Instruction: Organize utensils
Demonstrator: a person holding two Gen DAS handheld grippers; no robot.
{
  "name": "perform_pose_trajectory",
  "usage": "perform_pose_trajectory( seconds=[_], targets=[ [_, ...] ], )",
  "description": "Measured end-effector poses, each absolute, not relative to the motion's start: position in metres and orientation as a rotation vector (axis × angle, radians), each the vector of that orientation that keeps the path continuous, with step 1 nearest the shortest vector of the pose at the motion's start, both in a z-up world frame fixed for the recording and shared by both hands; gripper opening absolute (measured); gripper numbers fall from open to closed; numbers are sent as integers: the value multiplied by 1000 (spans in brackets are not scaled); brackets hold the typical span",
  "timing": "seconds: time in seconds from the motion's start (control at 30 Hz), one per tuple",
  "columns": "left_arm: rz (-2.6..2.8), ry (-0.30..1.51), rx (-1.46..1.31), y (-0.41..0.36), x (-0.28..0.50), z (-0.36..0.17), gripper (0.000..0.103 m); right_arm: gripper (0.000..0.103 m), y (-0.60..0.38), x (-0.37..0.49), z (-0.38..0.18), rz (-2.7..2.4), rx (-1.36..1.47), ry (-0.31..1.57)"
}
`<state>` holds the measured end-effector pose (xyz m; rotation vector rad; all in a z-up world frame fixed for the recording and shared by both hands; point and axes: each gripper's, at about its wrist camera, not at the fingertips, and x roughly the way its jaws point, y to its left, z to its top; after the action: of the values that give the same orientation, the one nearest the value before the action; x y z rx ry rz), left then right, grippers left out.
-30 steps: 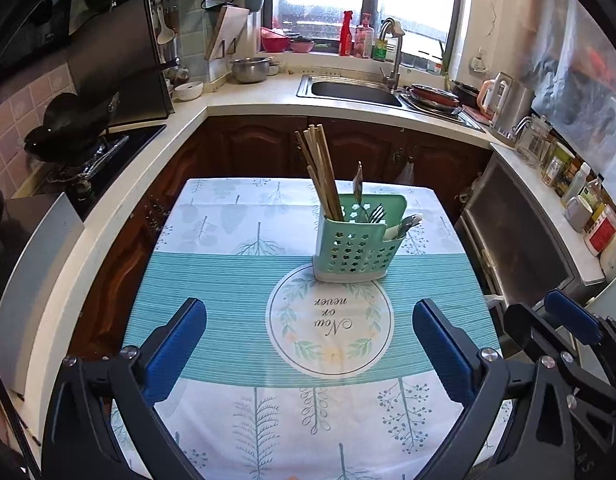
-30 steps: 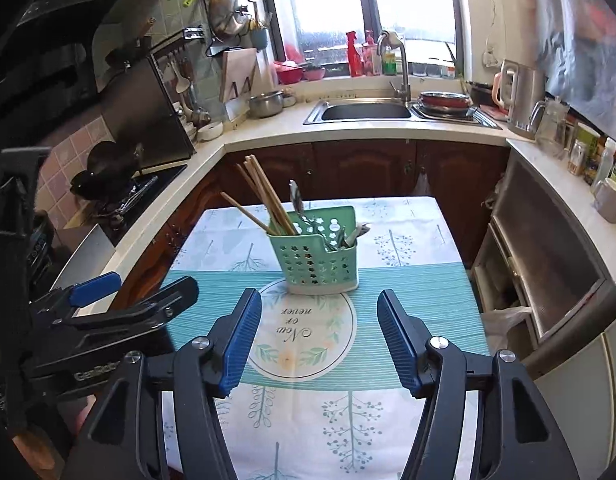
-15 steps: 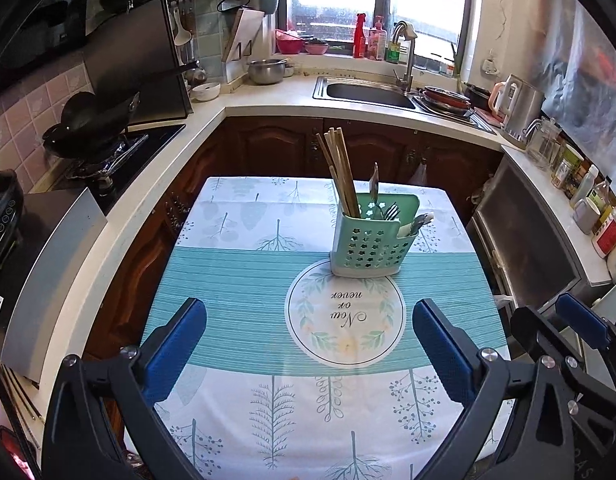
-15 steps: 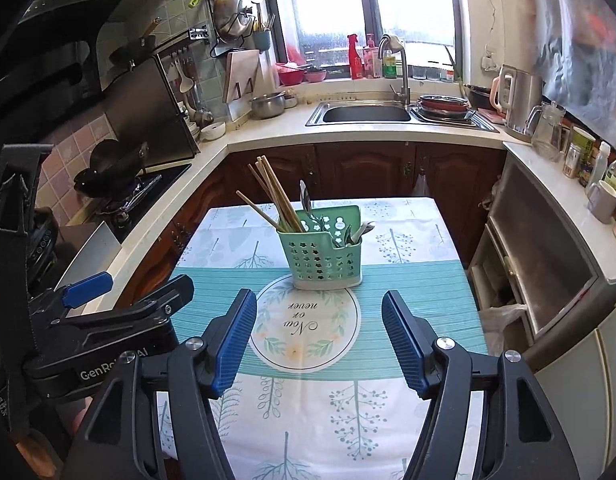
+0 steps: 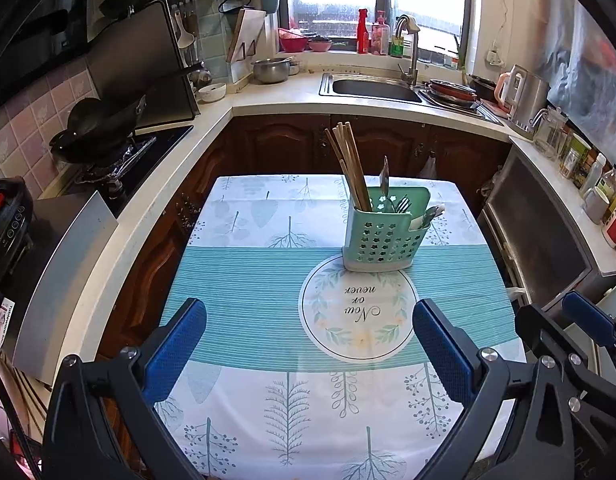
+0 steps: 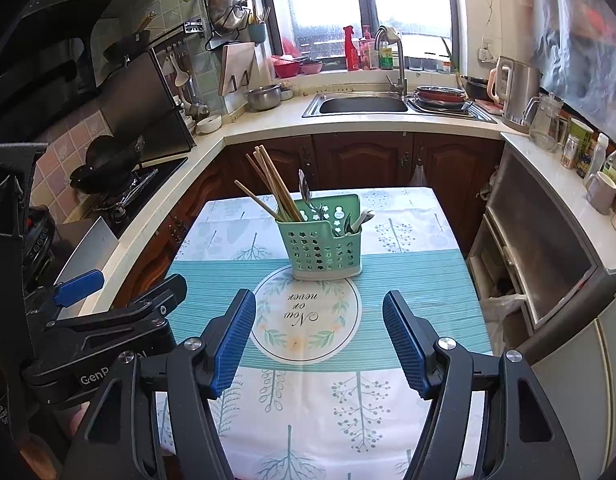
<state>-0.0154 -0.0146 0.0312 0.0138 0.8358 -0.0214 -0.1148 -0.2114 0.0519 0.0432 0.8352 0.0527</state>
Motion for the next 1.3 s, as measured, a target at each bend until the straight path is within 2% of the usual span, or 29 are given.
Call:
perform_pose_trajectory(
  seconds=[1.3],
  targets=[
    [-3,891,42,-11,5,17,102,67,-211,-72,11,53,72,904]
  ],
)
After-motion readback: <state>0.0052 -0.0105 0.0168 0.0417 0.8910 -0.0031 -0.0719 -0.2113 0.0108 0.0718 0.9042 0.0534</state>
